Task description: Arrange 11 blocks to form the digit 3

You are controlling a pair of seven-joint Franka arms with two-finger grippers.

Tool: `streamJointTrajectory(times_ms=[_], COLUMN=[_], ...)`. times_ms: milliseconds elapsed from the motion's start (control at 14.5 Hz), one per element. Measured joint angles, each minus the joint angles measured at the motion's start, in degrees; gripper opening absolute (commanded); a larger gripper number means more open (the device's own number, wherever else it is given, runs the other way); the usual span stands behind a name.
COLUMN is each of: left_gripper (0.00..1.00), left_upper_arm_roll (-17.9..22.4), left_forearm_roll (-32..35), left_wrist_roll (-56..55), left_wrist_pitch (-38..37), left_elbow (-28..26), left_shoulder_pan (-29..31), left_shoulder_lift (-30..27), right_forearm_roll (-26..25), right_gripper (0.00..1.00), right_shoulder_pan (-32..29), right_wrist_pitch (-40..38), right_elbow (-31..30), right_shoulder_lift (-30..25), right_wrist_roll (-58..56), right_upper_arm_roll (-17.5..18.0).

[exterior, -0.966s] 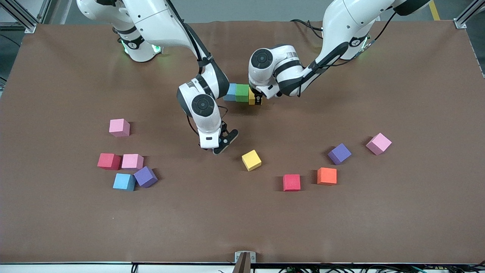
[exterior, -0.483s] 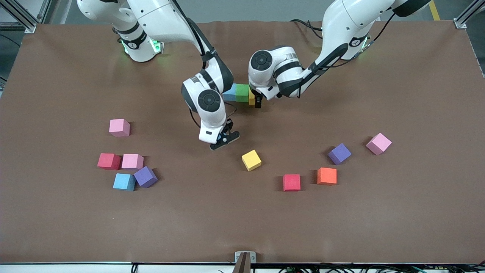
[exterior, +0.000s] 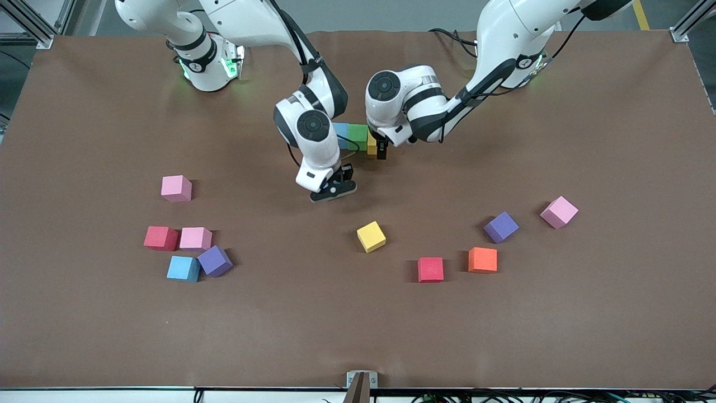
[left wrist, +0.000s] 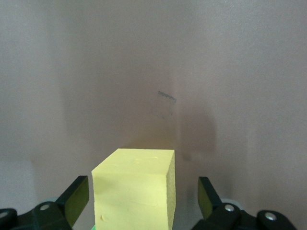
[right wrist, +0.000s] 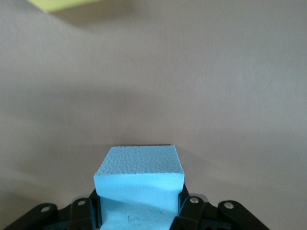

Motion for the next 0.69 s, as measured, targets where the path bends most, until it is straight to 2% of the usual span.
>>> streamJointTrajectory(times_ms=[276, 552, 690], left_gripper=[1.0, 1.0, 1.0], left_upper_arm_roll=[-2.17, -10.0, -11.79], left_forearm_roll=[-0.01, -0.05, -0.06], left_wrist_roll=[-0.01, 0.16, 1.24], left_wrist_pitch=[-2.35, -6.94, -11.93], left_elbow=[0.22, 2.08, 5.66], left_shoulder_pan=[1.32, 9.74, 12.43], left_shoulder_lift=[-1.73, -3.36, -3.52], right_forearm_roll=[0.1, 0.13, 0.15], right_gripper=[0.24, 0.25, 0.25], right_shoulder_pan=[1.13, 1.14, 1.14], right_wrist_pitch=[0.75, 0.75, 0.81], right_elbow=[-3.98, -5.48, -6.27], right_shoulder_lift=[-2.33, -3.42, -3.96], right_wrist_roll=[6.85, 10.94, 12.58], right_upper_arm_roll=[0.97, 2.78, 3.73])
